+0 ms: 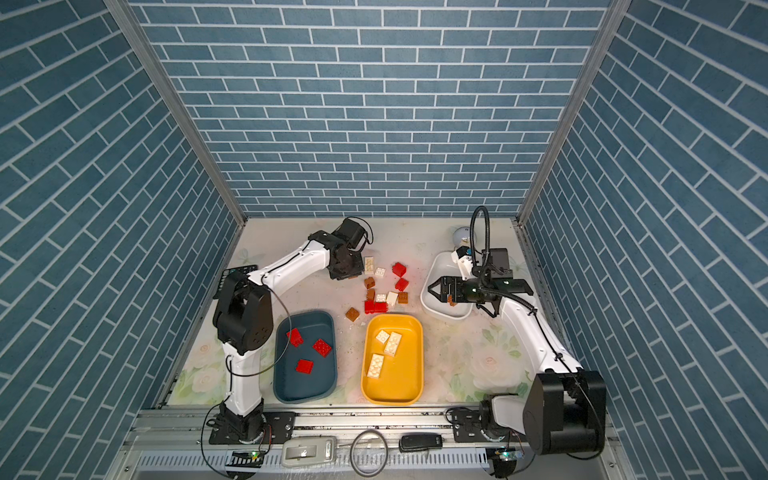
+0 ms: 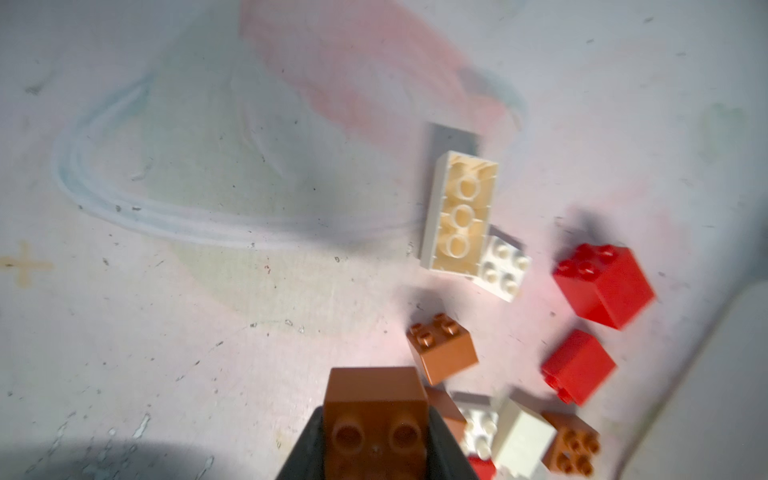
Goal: Sort the legos into containers by color
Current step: 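Carry the brown brick over the white tray and open the left gripper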
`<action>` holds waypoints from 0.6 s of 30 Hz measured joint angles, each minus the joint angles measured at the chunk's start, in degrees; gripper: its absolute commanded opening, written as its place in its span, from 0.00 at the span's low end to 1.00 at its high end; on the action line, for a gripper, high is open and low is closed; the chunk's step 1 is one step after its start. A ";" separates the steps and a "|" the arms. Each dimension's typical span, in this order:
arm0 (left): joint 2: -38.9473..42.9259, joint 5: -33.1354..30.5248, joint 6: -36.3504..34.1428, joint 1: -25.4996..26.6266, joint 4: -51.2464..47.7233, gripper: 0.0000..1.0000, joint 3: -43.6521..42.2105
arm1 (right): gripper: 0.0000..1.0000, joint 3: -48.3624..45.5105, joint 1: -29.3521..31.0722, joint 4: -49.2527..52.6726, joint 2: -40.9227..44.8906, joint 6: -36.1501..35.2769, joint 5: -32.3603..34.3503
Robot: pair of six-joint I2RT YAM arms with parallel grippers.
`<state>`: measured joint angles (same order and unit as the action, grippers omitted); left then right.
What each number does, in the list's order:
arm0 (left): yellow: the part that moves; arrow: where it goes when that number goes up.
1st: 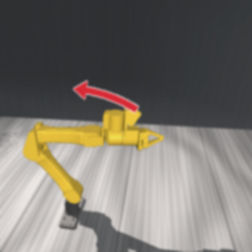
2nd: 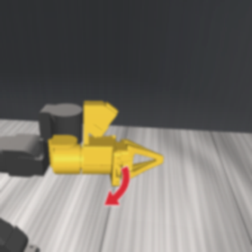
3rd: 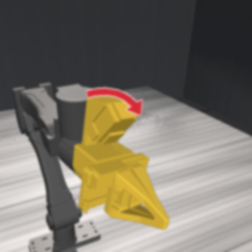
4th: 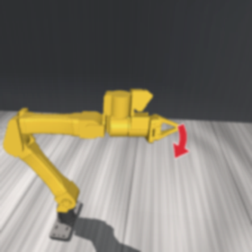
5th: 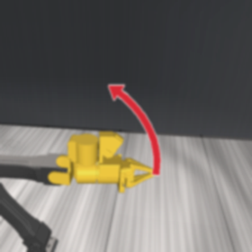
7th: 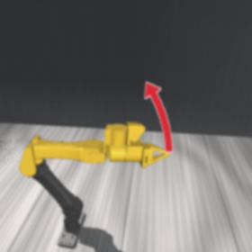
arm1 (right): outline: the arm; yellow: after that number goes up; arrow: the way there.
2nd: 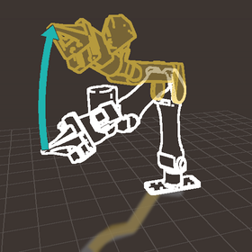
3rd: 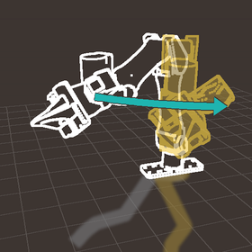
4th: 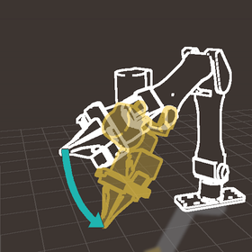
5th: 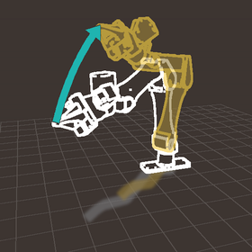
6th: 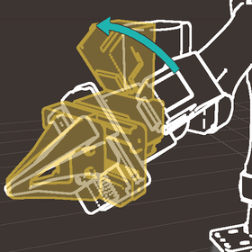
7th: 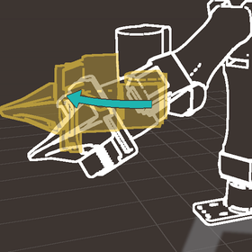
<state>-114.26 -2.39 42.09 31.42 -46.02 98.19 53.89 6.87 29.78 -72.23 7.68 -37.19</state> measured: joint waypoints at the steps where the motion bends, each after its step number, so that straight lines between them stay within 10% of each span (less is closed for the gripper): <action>1: 1.44 0.66 -0.52 0.46 -0.17 0.31 0.00 | 0.98 0.00 0.00 0.00 0.00 -0.02 0.09; 18: -11.13 16.92 0.39 15.15 6.64 0.31 18.67 | 0.98 0.00 -0.09 0.39 3.10 -0.07 5.07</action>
<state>-125.38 14.52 42.48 46.57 -39.38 116.86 53.89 6.79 30.17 -69.12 7.62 -32.12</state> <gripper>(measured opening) 0.356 0.980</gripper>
